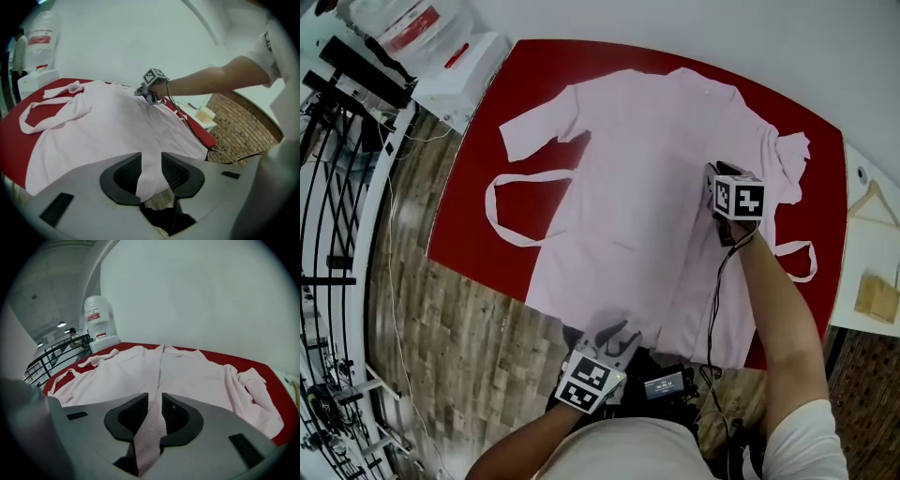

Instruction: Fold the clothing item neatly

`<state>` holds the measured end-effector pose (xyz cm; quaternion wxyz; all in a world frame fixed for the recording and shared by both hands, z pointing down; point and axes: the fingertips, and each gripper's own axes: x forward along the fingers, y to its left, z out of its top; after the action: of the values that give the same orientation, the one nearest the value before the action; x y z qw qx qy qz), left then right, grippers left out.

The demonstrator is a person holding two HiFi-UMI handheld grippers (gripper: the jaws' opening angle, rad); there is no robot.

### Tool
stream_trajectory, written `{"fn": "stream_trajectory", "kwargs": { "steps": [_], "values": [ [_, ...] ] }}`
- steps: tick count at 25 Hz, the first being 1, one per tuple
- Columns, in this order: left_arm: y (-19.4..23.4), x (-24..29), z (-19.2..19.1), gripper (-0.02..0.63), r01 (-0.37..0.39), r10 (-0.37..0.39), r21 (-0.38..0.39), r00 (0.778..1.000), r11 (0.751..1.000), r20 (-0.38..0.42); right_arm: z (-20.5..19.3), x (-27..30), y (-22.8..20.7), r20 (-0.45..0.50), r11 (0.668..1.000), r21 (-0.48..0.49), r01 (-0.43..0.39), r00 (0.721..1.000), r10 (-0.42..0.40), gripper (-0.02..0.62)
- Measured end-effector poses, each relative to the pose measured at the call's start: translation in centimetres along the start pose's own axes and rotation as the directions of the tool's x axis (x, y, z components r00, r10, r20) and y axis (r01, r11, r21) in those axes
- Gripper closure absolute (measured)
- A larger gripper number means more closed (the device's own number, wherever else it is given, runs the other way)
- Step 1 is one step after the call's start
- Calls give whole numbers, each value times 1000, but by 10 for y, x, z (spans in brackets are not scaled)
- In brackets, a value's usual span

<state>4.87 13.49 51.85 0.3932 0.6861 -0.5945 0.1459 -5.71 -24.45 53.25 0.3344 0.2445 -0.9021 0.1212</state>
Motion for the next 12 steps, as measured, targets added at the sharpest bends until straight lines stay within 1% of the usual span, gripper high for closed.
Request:
{"fn": "stream_trajectory", "kwargs": {
  "steps": [4,9,12],
  "values": [
    [32,-19,3,495,-39,41,-28,998,999,42,-9,-10,21,-7,1000,-7,-21,1000,21,525],
    [62,-35,9,495,-29,32,-43,997,999,72,-20,-20,36,-28,1000,-4,-6,1000,6,525],
    [83,-47,13,494,-19,24,-54,996,998,90,-25,-23,52,-44,1000,-9,-4,999,3,525]
  ]
}}
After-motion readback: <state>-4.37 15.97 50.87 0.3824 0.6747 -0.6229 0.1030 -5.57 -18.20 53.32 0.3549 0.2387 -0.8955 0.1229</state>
